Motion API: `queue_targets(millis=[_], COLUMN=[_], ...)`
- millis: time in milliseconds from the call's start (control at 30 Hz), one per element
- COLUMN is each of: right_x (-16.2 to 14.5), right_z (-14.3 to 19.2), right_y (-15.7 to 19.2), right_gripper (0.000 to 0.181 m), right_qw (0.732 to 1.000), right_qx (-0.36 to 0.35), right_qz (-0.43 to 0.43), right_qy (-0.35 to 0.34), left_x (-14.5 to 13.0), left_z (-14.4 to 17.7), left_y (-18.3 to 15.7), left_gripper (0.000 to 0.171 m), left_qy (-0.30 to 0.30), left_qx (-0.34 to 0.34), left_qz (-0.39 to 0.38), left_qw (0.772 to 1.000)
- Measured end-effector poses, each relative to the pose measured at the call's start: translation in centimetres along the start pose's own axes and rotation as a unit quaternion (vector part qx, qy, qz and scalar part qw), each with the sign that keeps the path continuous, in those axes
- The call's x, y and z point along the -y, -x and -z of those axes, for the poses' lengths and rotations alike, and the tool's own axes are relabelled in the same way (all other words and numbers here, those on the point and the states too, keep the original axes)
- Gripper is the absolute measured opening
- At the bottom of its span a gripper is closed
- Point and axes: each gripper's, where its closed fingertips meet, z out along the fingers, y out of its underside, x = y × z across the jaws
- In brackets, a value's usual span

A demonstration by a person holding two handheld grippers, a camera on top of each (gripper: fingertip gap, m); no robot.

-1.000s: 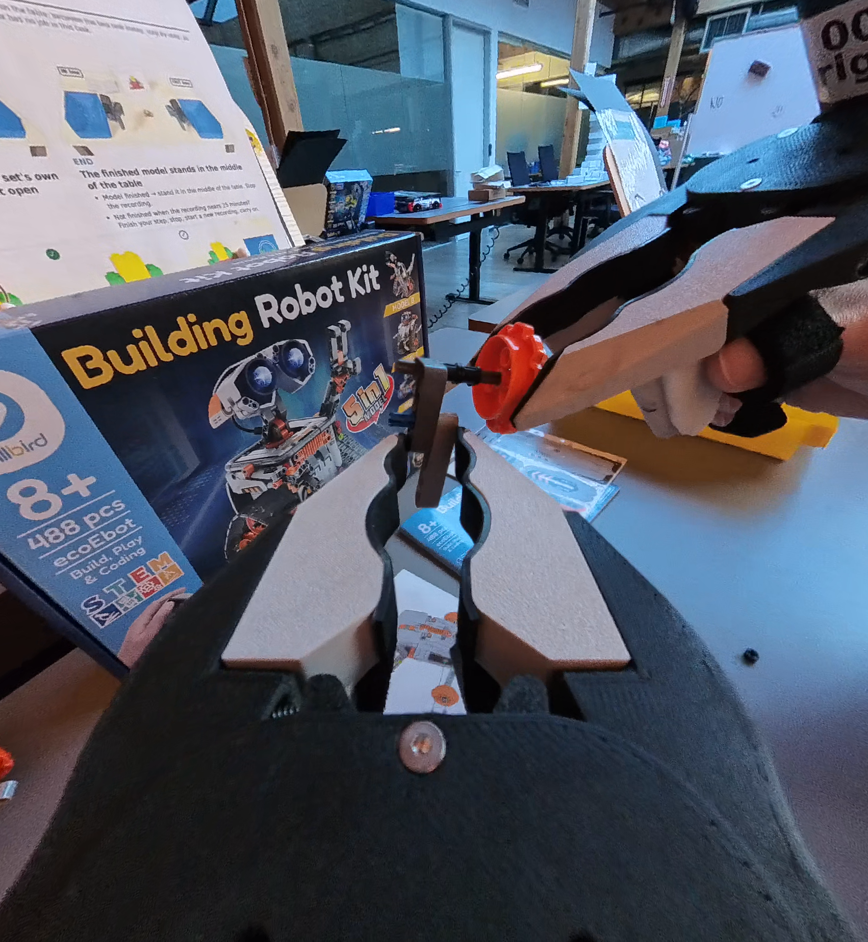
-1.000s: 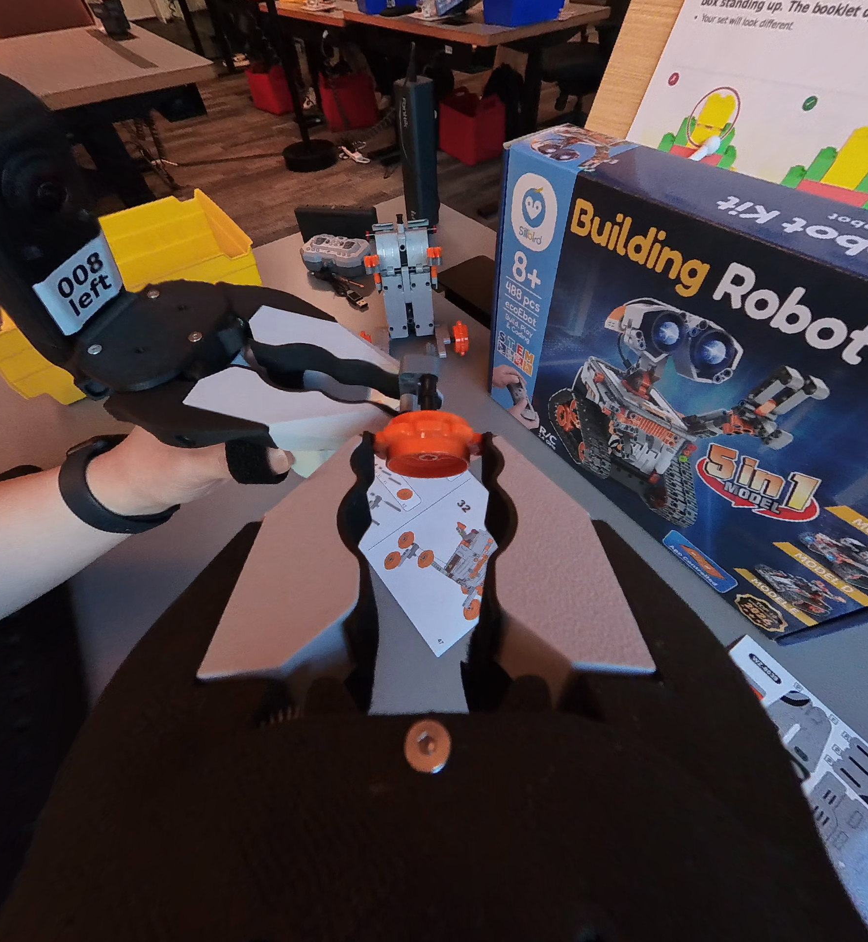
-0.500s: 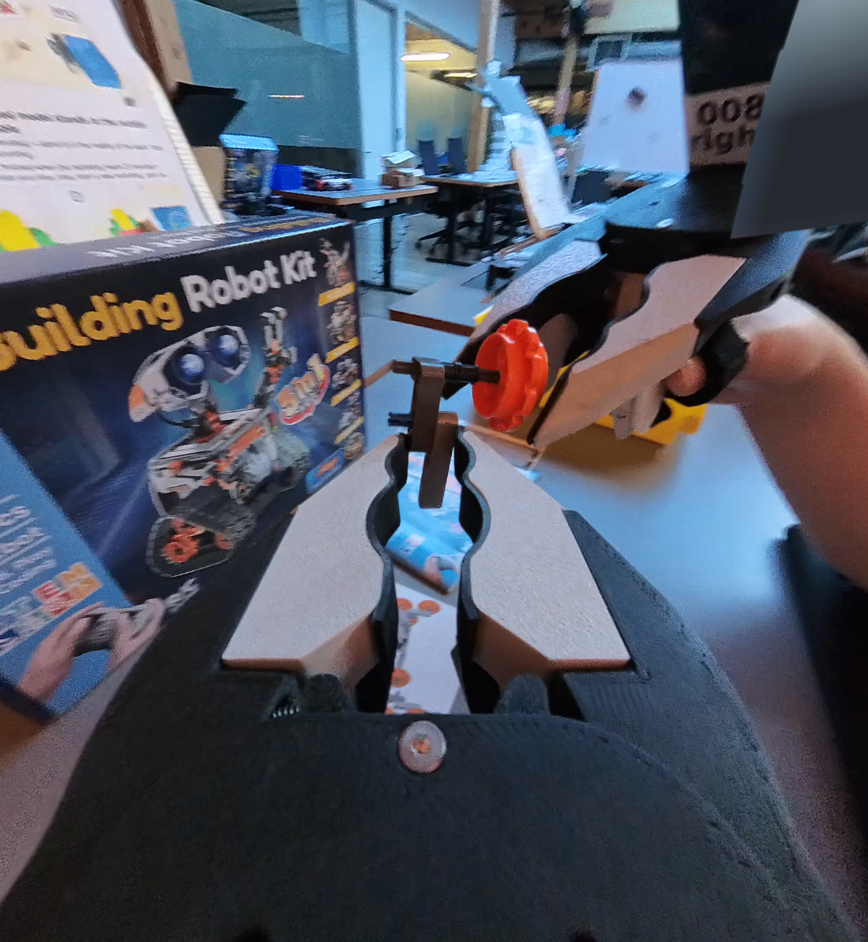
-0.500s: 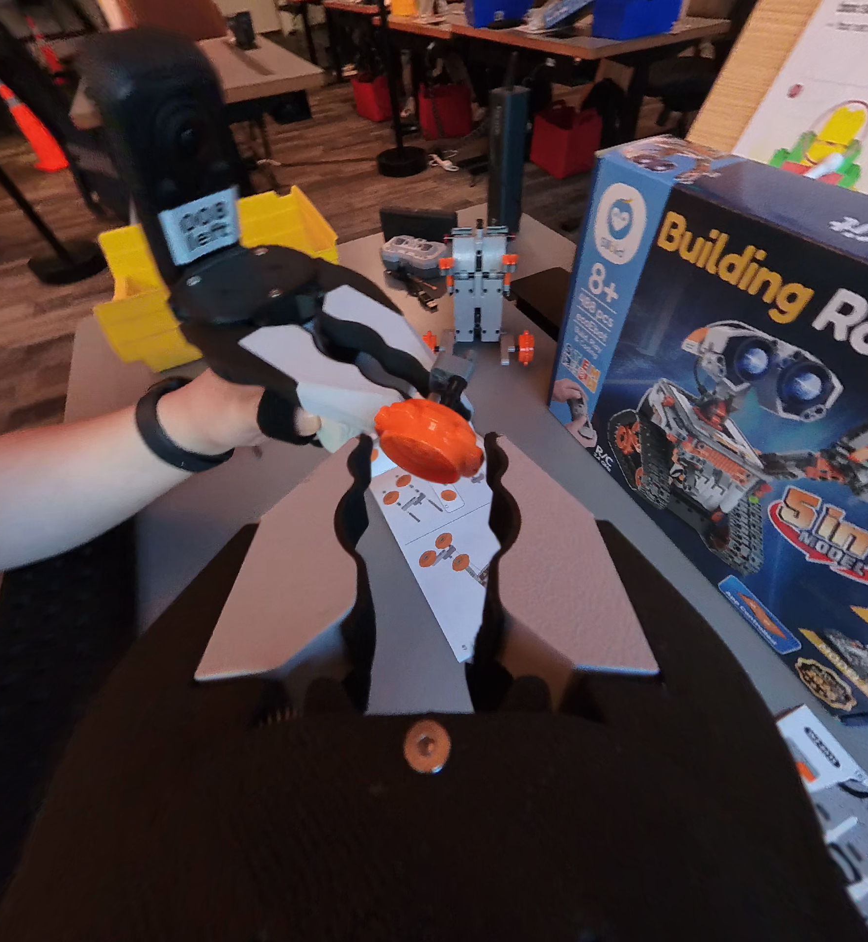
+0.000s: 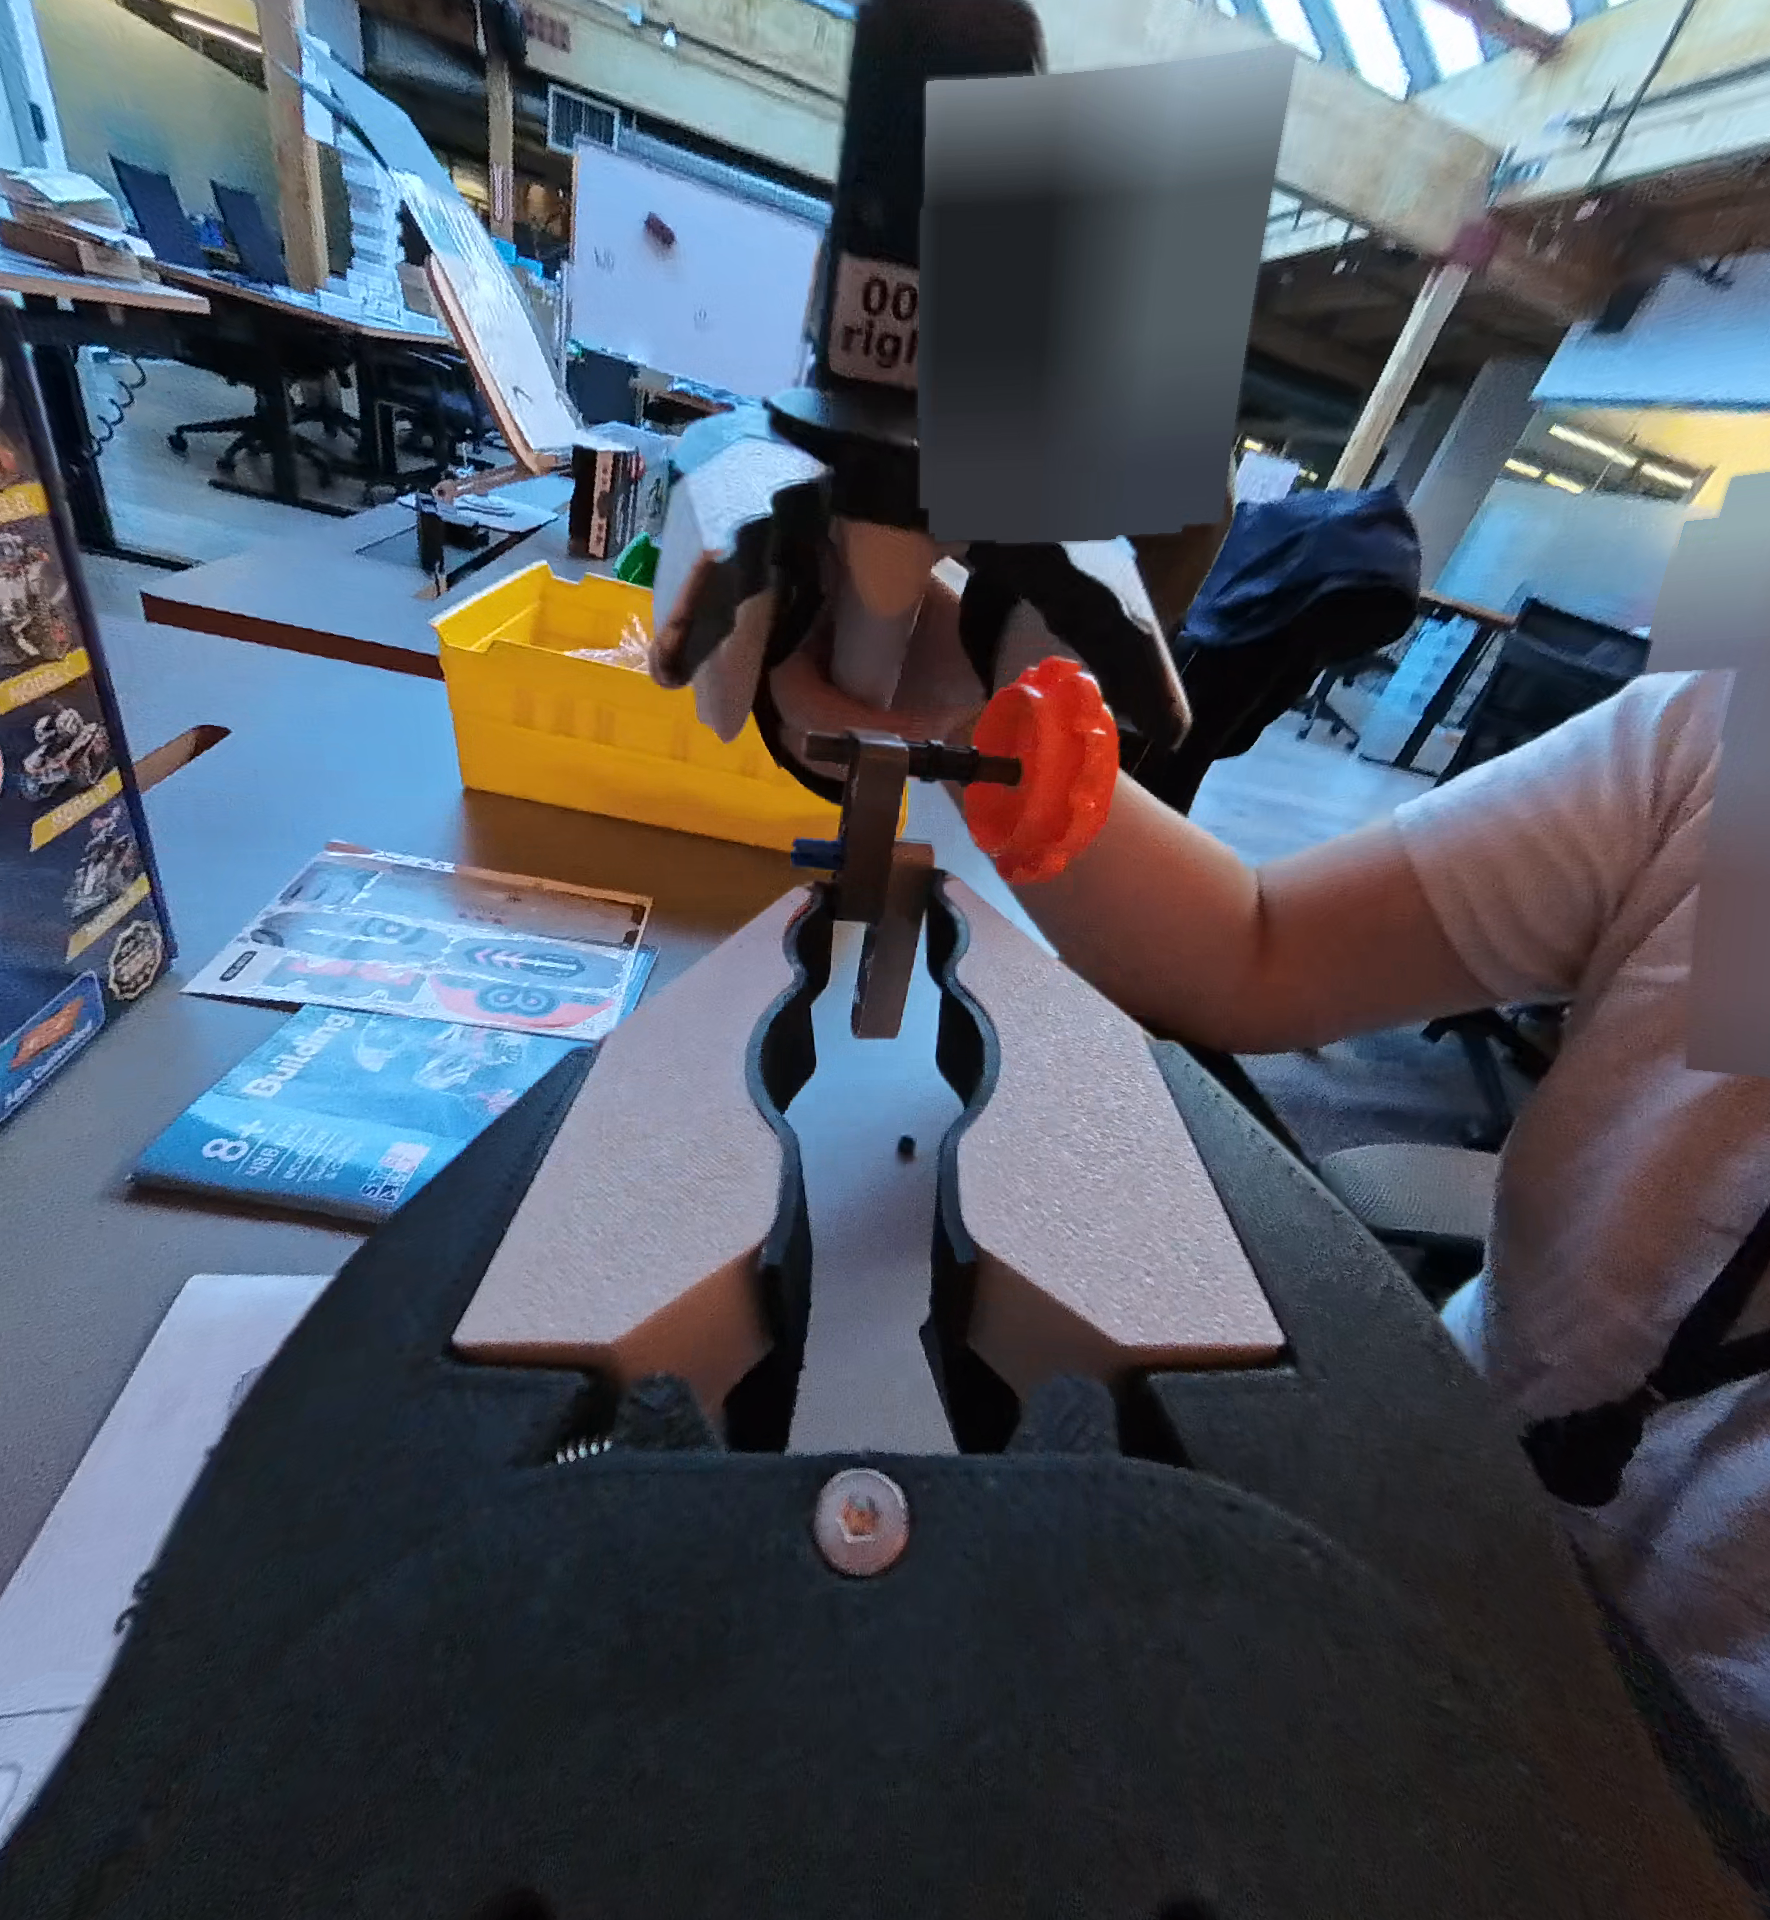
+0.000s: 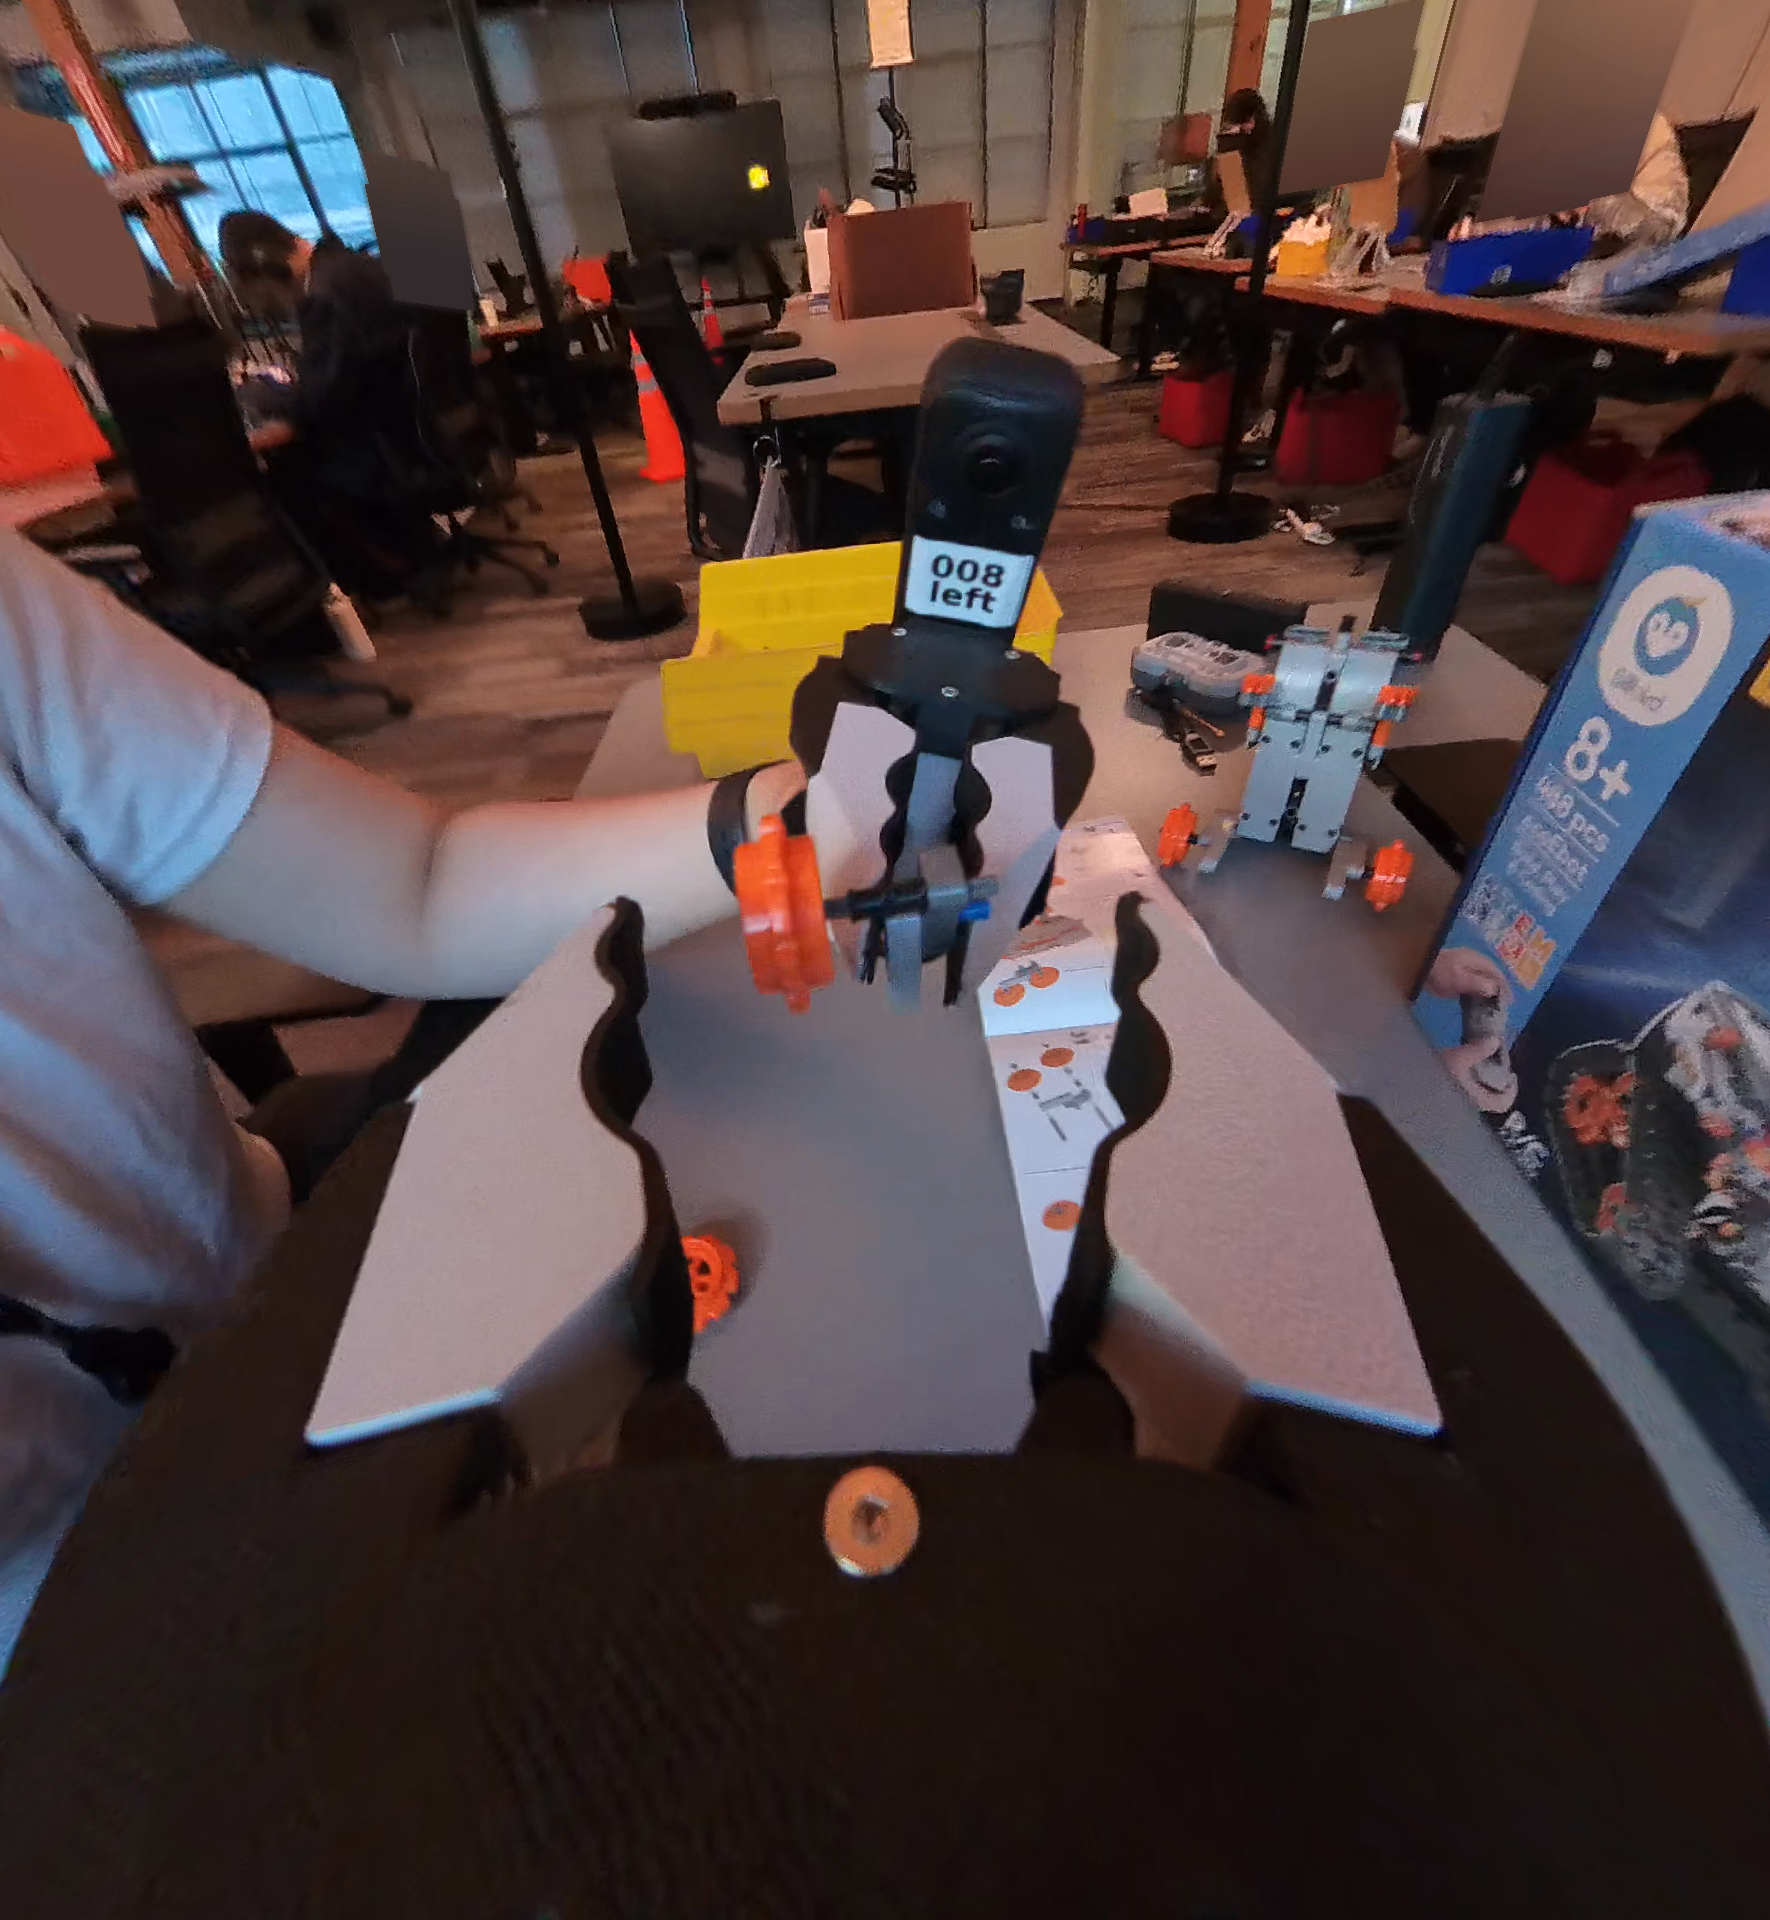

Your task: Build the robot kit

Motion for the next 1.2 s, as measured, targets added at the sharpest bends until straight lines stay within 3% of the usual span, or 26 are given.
queue_targets(millis=[100, 167, 200, 633, 767, 933, 1033, 1167, 1200], right_x=[-1.5, -1.8, -1.9, -3.0, -3.8, -6.2, -6.9, -8.1, -8.1], right_z=[-1.2, -1.5, -1.5, 0.0, 0.3, -0.5, -0.8, -0.8, -0.8], right_y=[0.0, 1.1, 1.5, -0.7, -2.3, -4.5, -4.9, -6.1, -6.2], right_gripper=[0.085, 0.052, 0.046, 0.044, 0.044, 0.042, 0.042, 0.042, 0.042], right_qw=[0.999, 0.998, 0.997, 0.994, 0.990, 0.983, 0.978, 0.974, 0.973], right_qx=[0.009, 0.038, 0.045, 0.074, 0.053, 0.018, 0.028, 0.009, 0.012], right_qz=[0.001, 0.038, 0.045, -0.086, -0.128, -0.177, -0.203, -0.225, -0.230], right_qy=[0.034, 0.042, 0.044, 0.009, 0.008, 0.035, 0.030, 0.028, 0.021], left_x=[-0.1, -0.4, -0.6, -1.2, -2.1, -0.2, -1.4, -2.2, -2.5], left_z=[-0.2, -0.4, -0.4, -1.9, -0.7, 0.7, 0.0, 0.0, -0.1], left_y=[-0.6, -0.8, -1.0, 1.1, 2.9, 4.3, 5.5, 5.7, 5.6], left_gripper=[0.015, 0.015, 0.015, 0.017, 0.044, 0.063, 0.059, 0.026, 0.025], left_qy=[0.004, 0.011, 0.014, -0.008, 0.008, -0.050, -0.028, -0.032, -0.026], left_qx=[-0.015, -0.023, -0.030, -0.016, 0.030, 0.066, 0.100, 0.068, 0.062], left_qz=[-0.007, -0.004, 0.000, 0.076, 0.088, 0.119, 0.133, 0.182, 0.185], left_qw=[1.000, 1.000, 0.999, 0.997, 0.996, 0.989, 0.986, 0.980, 0.980])
